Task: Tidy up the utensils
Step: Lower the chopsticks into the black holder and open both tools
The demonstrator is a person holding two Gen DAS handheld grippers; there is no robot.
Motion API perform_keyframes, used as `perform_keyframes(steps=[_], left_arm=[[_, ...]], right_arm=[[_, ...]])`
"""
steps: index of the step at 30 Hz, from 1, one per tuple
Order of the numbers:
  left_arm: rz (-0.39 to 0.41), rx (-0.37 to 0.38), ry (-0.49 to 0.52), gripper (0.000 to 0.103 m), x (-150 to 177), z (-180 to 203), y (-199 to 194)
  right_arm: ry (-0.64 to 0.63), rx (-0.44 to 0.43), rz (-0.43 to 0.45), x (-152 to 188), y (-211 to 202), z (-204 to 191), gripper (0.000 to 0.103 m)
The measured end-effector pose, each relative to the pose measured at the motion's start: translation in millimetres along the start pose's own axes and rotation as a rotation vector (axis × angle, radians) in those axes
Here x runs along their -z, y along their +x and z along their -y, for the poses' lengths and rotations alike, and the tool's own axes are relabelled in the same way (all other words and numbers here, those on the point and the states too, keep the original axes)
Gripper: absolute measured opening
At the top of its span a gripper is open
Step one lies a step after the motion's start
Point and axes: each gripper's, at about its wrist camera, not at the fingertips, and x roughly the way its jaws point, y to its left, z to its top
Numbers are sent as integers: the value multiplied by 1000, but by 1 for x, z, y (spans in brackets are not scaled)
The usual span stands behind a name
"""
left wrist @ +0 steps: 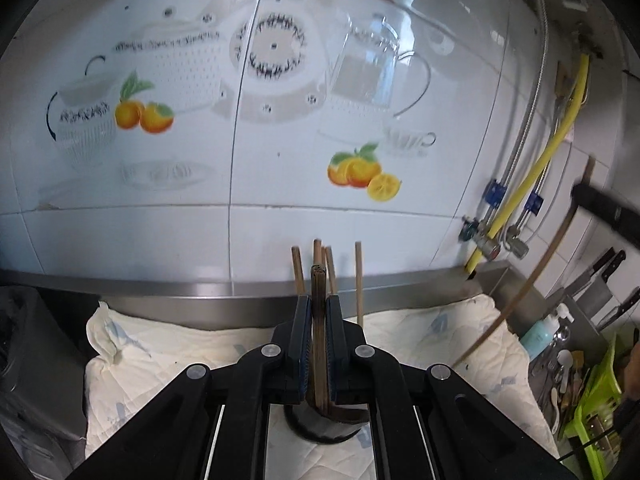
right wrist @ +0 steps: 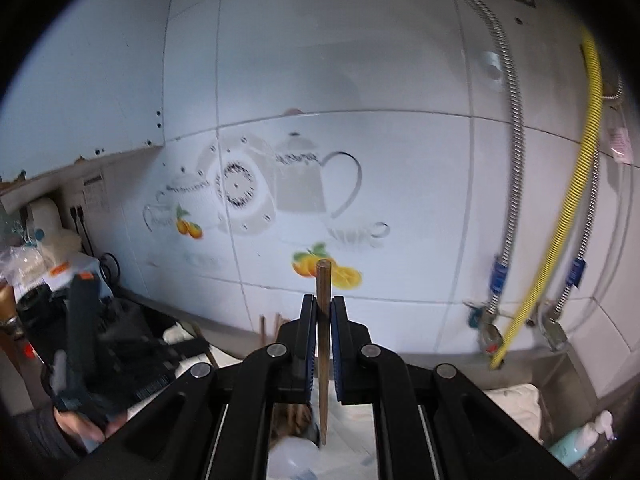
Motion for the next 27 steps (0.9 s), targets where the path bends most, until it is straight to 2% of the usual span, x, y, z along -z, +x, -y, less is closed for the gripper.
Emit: perform_keyframes(steps=[5, 13, 21, 27], left_arm=[[-22, 5, -5, 7, 5, -2, 9], [-30, 13, -24, 8, 5, -4, 5], [-40, 19, -36, 8, 8, -9, -2], [-41, 11, -36, 9, 12, -12, -14]], right_arm=[[-2, -29, 4, 1, 17, -12, 9], [44, -46, -35, 24, 47, -10, 9], [-19, -25, -108, 43, 64, -20, 9], [10, -27, -181, 58, 71, -12, 9]])
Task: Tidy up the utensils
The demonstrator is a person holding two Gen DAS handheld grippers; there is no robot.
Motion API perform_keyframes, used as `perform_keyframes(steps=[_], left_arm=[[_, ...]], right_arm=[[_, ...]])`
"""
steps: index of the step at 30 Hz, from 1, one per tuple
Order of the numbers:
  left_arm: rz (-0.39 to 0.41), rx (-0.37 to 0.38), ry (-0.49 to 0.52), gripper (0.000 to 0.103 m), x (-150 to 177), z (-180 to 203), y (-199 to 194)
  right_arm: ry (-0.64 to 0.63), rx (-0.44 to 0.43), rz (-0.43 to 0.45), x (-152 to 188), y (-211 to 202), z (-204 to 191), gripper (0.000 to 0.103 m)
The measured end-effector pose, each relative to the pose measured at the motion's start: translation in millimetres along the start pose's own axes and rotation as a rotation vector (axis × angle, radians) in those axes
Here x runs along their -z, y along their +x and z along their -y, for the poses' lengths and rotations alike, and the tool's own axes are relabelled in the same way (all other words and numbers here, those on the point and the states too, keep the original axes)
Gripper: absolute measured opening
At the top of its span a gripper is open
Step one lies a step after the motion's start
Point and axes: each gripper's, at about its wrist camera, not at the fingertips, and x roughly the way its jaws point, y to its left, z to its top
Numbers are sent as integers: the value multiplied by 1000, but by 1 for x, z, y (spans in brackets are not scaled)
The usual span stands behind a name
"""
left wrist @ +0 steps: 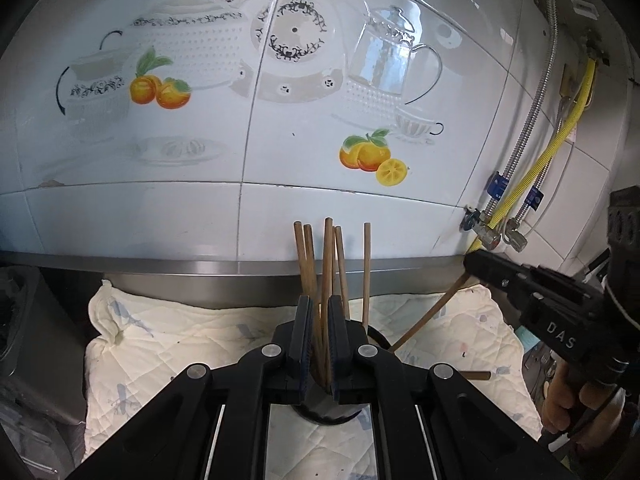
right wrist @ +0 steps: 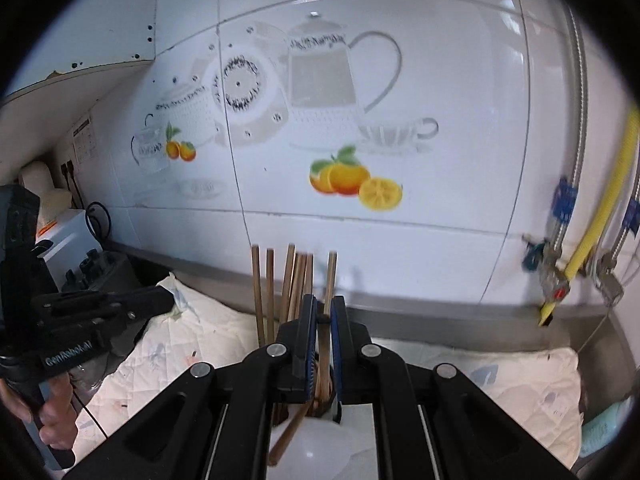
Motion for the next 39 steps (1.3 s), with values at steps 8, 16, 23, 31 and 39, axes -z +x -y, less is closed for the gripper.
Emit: perform_keyframes(steps=[8, 16, 23, 31, 39], left_arm=[[37, -53, 9, 59, 13, -1, -33], [52, -89, 21, 74, 34, 5, -73], [62, -118, 36, 86, 63, 22, -106], [52, -139, 13, 91, 100, 33, -135], [39, -196, 2, 96, 142, 36, -153]], right_arm=[[20, -4, 6, 11, -24, 6, 38], [7, 18, 17, 30, -62, 0, 54], [16, 28, -9, 56, -89, -5, 66], [46, 37, -45, 87, -114, -8, 77], [70, 59, -55, 109, -134, -13, 81]])
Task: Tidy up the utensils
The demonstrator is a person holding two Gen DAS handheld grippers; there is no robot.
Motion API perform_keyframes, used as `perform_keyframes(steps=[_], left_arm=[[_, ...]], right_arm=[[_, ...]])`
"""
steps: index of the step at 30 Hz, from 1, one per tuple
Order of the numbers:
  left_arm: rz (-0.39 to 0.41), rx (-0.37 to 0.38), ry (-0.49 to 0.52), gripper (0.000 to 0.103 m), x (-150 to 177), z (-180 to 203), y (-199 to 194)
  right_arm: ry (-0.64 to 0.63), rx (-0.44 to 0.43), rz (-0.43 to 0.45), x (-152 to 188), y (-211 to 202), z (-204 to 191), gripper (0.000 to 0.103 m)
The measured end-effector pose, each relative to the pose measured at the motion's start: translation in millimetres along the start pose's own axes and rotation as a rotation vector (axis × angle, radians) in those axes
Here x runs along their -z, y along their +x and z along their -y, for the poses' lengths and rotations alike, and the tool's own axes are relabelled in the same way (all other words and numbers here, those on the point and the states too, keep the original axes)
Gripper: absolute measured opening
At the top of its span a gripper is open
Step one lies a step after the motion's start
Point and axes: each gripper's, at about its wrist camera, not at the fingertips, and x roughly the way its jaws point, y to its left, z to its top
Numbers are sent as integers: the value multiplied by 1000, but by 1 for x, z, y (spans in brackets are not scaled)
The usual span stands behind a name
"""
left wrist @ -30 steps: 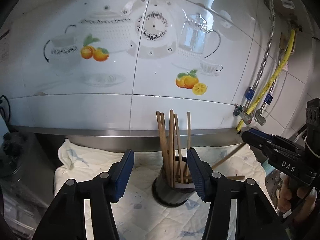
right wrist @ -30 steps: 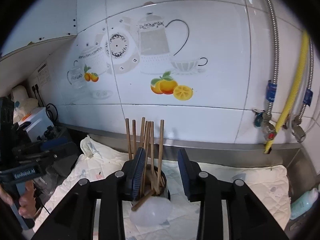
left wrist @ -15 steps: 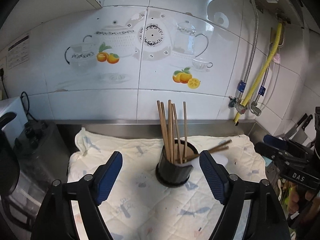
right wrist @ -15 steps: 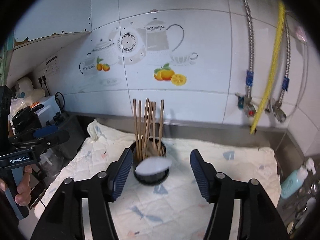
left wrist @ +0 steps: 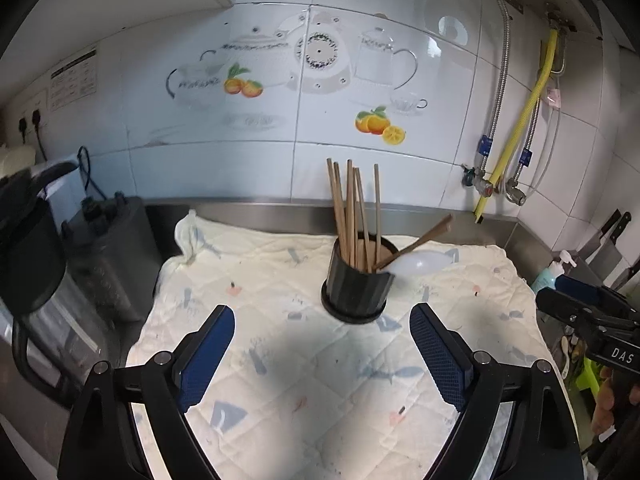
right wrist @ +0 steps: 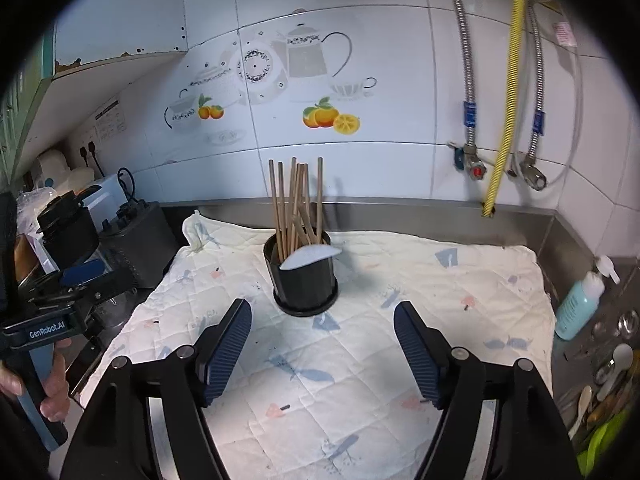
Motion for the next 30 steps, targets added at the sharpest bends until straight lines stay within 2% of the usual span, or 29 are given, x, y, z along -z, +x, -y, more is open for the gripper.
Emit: perform_keyframes(steps=[12, 30], left_arm=[[-13, -12, -39, 96, 32, 1, -28], [-26, -10, -25, 96, 51, 12, -45]], right_arm=[[-32, 91, -7, 33, -21, -4, 84], [14, 67, -3, 44, -35, 5, 88]])
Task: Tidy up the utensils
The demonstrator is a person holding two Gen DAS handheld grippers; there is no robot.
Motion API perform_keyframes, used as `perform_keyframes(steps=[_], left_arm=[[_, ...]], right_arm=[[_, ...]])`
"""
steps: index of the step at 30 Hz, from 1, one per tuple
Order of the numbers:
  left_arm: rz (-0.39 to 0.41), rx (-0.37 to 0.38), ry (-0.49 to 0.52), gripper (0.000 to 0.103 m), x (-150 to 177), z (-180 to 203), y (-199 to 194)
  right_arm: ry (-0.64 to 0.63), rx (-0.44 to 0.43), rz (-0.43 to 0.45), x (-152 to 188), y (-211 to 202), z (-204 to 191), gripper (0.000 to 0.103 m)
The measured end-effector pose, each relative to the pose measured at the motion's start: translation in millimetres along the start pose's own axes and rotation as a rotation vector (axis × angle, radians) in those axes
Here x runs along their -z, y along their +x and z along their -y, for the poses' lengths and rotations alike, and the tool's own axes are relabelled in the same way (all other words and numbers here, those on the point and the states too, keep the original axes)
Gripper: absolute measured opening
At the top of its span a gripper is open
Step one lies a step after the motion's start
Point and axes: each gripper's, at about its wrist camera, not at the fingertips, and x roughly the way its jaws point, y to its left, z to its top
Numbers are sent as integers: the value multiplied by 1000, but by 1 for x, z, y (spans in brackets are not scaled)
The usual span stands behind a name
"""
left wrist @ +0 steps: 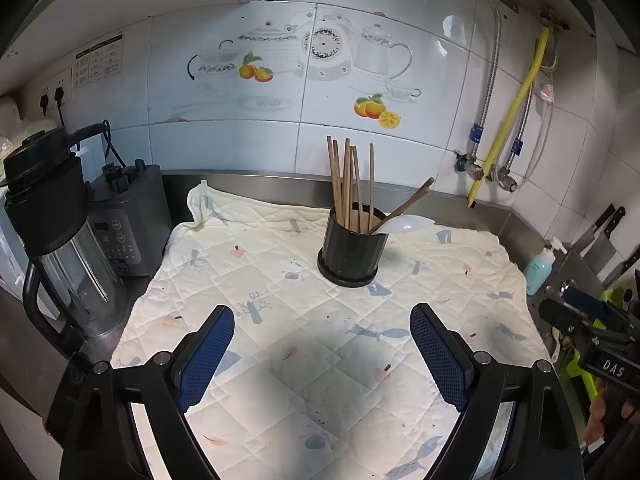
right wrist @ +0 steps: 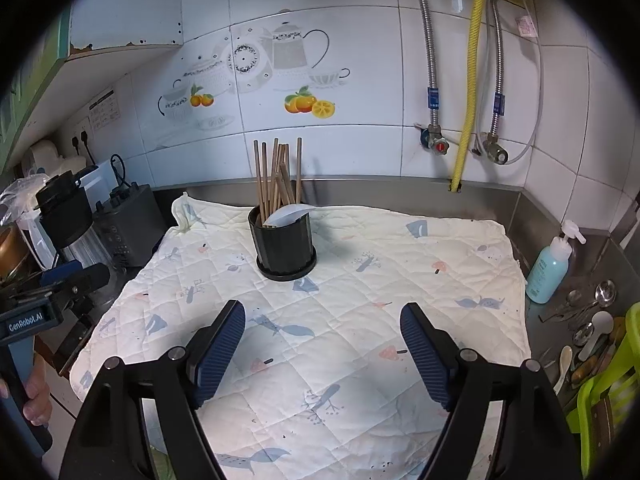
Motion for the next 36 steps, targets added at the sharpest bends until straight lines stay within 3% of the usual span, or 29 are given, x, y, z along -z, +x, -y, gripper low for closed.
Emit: perform_keyframes(steps=[36], left_arm=[[-32, -8, 83, 96, 14, 12, 14]], right_arm=[[35, -13, -20, 5, 7, 6, 88]])
